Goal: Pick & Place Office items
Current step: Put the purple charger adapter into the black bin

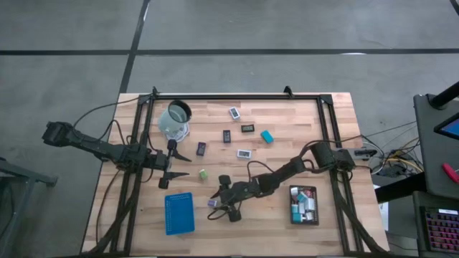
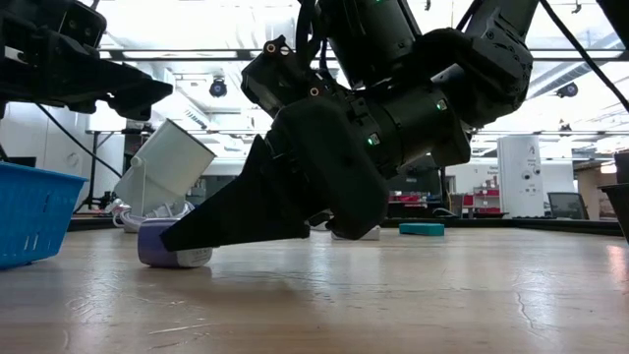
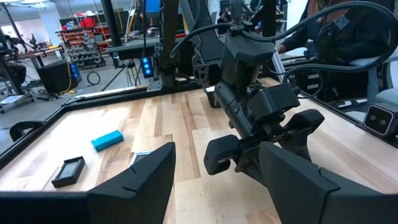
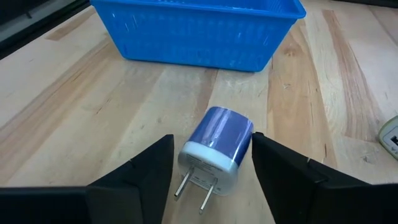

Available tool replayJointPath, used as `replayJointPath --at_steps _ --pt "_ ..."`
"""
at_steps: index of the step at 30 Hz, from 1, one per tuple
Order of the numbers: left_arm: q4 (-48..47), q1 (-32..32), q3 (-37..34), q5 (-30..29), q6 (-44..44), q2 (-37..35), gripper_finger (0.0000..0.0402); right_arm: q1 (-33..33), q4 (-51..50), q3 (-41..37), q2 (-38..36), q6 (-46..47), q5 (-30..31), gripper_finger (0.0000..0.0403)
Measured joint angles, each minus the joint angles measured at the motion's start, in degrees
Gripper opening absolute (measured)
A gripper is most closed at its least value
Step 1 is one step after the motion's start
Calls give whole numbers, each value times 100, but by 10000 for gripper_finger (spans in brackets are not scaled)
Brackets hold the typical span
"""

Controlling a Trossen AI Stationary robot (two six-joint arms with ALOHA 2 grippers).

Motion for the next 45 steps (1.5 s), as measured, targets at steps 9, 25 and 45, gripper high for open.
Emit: replayJointPath --at_steps 9,25,45 --pt "0 0 0 0 0 0 237 0 0 -2 -11 0 -25 151" --pt "0 2 0 2 0 0 237 0 -2 -2 -11 -4 -29 129" --pt "0 1 0 2 0 -2 237 -2 -593 -13 -400 -107 -21 128"
